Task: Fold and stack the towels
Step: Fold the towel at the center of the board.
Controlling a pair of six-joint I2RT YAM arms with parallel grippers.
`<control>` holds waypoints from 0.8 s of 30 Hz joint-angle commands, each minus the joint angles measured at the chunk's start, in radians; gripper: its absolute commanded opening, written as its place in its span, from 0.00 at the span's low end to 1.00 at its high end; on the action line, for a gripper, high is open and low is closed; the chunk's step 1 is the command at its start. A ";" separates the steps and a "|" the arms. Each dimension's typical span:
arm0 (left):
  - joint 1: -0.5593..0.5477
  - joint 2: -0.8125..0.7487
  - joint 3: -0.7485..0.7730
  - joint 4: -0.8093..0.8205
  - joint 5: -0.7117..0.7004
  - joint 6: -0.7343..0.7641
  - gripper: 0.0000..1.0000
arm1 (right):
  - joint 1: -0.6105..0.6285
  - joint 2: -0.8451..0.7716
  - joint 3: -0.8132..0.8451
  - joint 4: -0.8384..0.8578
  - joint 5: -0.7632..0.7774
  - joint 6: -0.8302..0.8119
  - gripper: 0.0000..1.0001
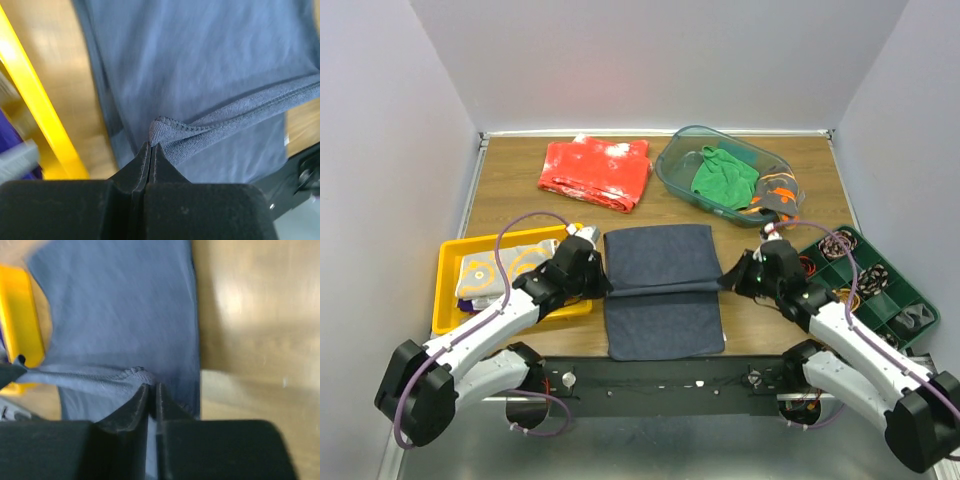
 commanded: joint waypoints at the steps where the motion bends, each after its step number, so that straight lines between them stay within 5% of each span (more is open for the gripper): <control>1: -0.073 -0.049 -0.080 0.019 -0.065 -0.101 0.00 | -0.006 -0.121 -0.116 0.006 -0.092 0.119 0.34; 6: -0.116 -0.088 -0.105 0.005 -0.056 -0.132 0.42 | -0.005 -0.139 -0.079 -0.102 -0.033 0.102 0.50; 16: -0.143 -0.119 -0.059 -0.122 -0.222 -0.245 0.44 | -0.002 0.071 0.052 -0.108 0.045 0.051 0.51; 24: -0.190 -0.032 -0.026 -0.099 -0.288 -0.270 0.49 | 0.130 0.329 0.224 -0.057 0.172 -0.012 0.51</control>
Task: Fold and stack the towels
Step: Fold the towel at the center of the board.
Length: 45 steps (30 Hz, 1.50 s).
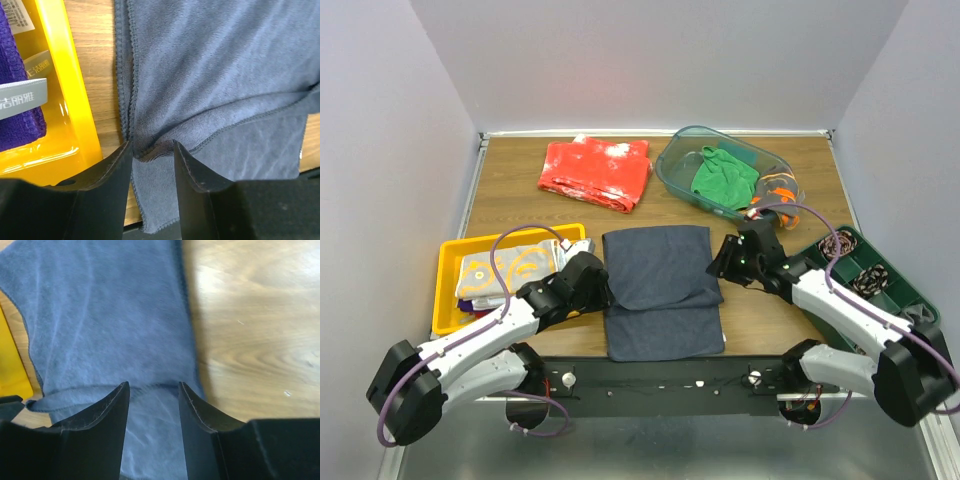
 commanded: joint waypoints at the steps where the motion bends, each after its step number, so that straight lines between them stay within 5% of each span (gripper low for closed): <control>1: -0.034 0.037 0.041 0.000 -0.084 -0.035 0.51 | 0.102 0.145 0.110 0.027 0.157 -0.052 0.51; 11: -0.067 0.149 0.116 -0.006 -0.084 0.052 0.51 | 0.239 0.354 0.183 -0.033 0.279 -0.083 0.41; 21: -0.172 0.143 0.107 -0.114 -0.021 0.063 0.17 | 0.305 0.175 0.115 -0.201 0.171 -0.020 0.22; 27: -0.247 0.074 0.052 -0.161 0.049 -0.001 0.11 | 0.369 0.085 0.078 -0.278 0.062 0.084 0.21; 33: -0.293 -0.004 0.017 -0.213 0.088 -0.071 0.13 | 0.389 -0.092 0.018 -0.381 0.140 0.232 0.27; 36: -0.291 -0.068 0.026 -0.227 0.037 -0.115 0.36 | 0.391 -0.169 0.003 -0.366 0.211 0.299 0.36; 40: -0.291 -0.059 0.058 -0.239 -0.036 -0.140 0.47 | 0.391 -0.126 0.002 -0.337 0.269 0.322 0.40; 45: -0.293 -0.036 0.041 -0.241 -0.067 -0.224 0.49 | 0.389 -0.048 0.009 -0.306 0.292 0.333 0.47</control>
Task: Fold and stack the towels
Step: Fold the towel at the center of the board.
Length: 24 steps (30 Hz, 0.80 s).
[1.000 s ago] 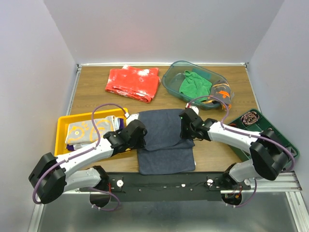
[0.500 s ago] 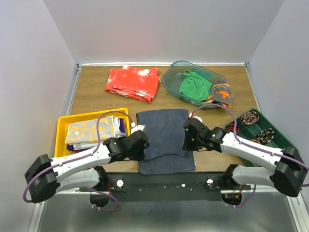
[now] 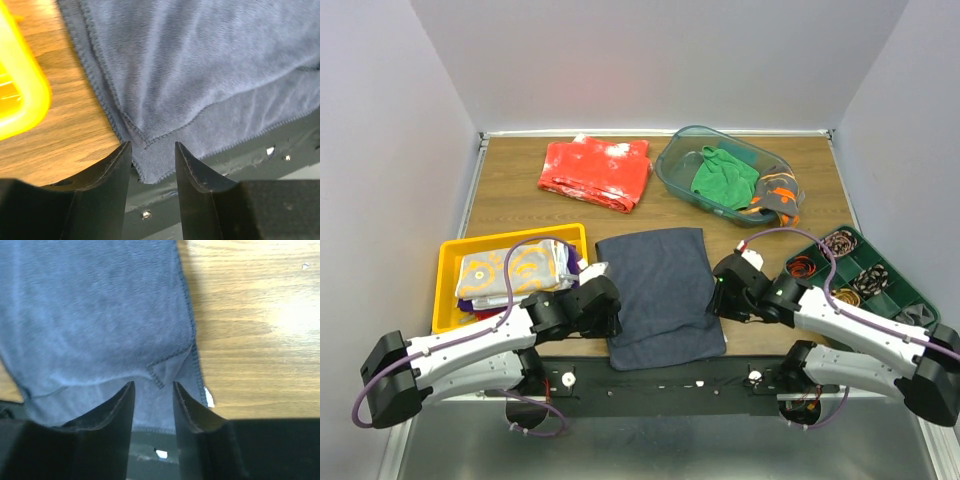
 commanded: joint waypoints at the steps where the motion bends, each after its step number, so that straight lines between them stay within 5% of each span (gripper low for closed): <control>1: -0.007 0.003 -0.009 -0.033 -0.077 -0.113 0.48 | 0.005 0.070 -0.001 0.031 0.086 0.053 0.50; 24: -0.013 0.138 -0.083 0.128 -0.037 -0.115 0.36 | 0.004 0.129 -0.074 0.125 0.080 0.080 0.48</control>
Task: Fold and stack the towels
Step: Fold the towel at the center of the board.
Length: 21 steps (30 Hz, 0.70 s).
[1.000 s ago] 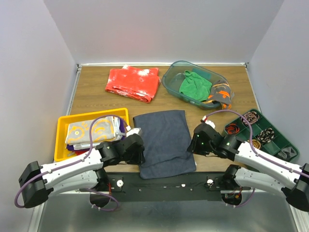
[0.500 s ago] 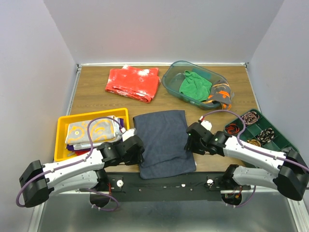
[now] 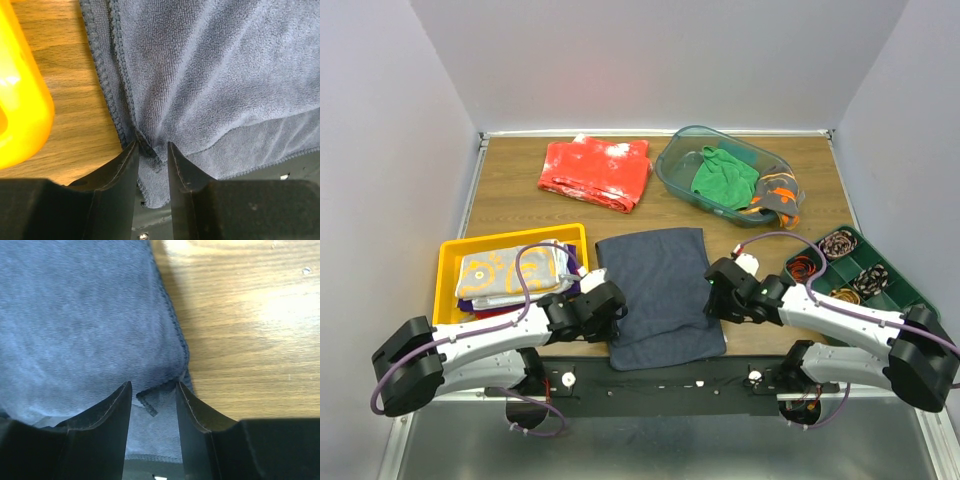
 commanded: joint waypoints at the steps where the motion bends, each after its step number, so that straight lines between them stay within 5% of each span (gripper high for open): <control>1: -0.011 0.014 -0.009 0.022 -0.012 0.009 0.35 | 0.005 -0.015 -0.029 0.011 0.031 0.029 0.47; 6: -0.014 0.013 -0.006 0.011 -0.009 0.019 0.27 | 0.004 -0.044 -0.044 -0.002 0.034 0.037 0.43; 17: -0.014 0.005 -0.006 0.002 -0.003 0.039 0.03 | 0.004 -0.075 -0.055 -0.014 0.022 0.046 0.03; 21: -0.014 -0.022 0.011 -0.045 0.009 0.053 0.00 | 0.005 -0.093 -0.024 -0.052 0.025 0.037 0.01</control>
